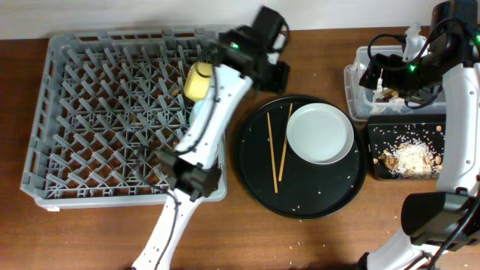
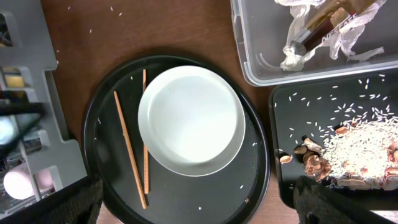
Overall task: Sort waste into correct bins and load items into the dishwasher rack
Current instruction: 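Grasp the edge of the white plate with the left gripper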
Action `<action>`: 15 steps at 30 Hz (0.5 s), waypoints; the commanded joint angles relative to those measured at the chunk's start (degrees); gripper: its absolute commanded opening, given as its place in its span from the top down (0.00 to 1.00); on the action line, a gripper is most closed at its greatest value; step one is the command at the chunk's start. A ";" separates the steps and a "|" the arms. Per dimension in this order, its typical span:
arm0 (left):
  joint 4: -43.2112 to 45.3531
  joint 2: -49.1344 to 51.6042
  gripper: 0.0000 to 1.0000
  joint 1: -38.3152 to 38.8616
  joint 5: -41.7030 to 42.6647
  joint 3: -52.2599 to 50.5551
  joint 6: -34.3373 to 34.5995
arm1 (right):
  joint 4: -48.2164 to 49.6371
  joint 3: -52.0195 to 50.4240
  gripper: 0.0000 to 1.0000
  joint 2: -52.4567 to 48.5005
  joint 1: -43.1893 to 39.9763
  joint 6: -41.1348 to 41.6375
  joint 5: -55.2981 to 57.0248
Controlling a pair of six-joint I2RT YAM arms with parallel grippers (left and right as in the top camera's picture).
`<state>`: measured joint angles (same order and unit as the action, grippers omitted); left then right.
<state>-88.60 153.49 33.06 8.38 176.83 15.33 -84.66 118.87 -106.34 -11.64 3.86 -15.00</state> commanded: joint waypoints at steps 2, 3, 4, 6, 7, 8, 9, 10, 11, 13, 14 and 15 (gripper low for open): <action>-0.39 7.91 0.37 4.07 -0.90 -0.72 3.08 | 0.00 0.17 0.02 0.13 -0.02 -0.24 0.50; -0.63 8.81 0.38 4.46 -0.90 -0.72 3.08 | 0.00 0.17 0.02 0.13 -0.02 -0.24 0.52; -0.35 9.53 0.39 4.87 -0.90 -0.72 3.10 | 0.00 0.17 0.02 0.13 -0.02 -0.24 0.50; 0.66 10.67 0.39 5.73 -0.90 -0.72 3.10 | 0.00 0.17 0.01 0.13 -0.02 -0.24 0.50; 0.96 11.54 0.38 6.08 -0.90 -0.72 3.10 | 0.00 0.17 0.02 0.13 -0.02 -0.24 0.50; 1.20 12.24 0.39 6.34 -0.87 -0.74 3.10 | 0.00 0.17 0.02 0.13 -0.02 -0.24 0.50; 1.51 12.79 0.38 6.43 -0.90 -0.76 3.08 | 0.00 0.17 0.01 0.13 -0.02 -0.24 0.52; 1.88 13.38 0.39 6.45 -0.87 -0.76 3.08 | 0.00 0.17 0.02 0.13 -0.02 -0.24 0.50; 2.05 14.10 0.39 6.43 -0.90 -0.76 3.04 | 0.00 0.17 0.02 0.13 -0.02 -0.24 0.50; 1.73 15.23 0.44 6.60 -0.87 -0.76 3.02 | 0.00 0.17 0.02 0.13 -0.02 -0.24 0.52; 1.57 15.63 0.45 6.80 -0.92 -0.76 2.97 | 0.00 0.17 0.02 0.13 -0.02 -0.24 0.50; 1.66 15.65 0.46 6.91 -0.98 -0.76 2.78 | 0.00 0.17 0.01 0.13 -0.02 -0.24 0.50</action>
<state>-86.85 167.85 39.44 7.94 176.09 18.02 -84.66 118.87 -106.34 -11.64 3.86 -15.00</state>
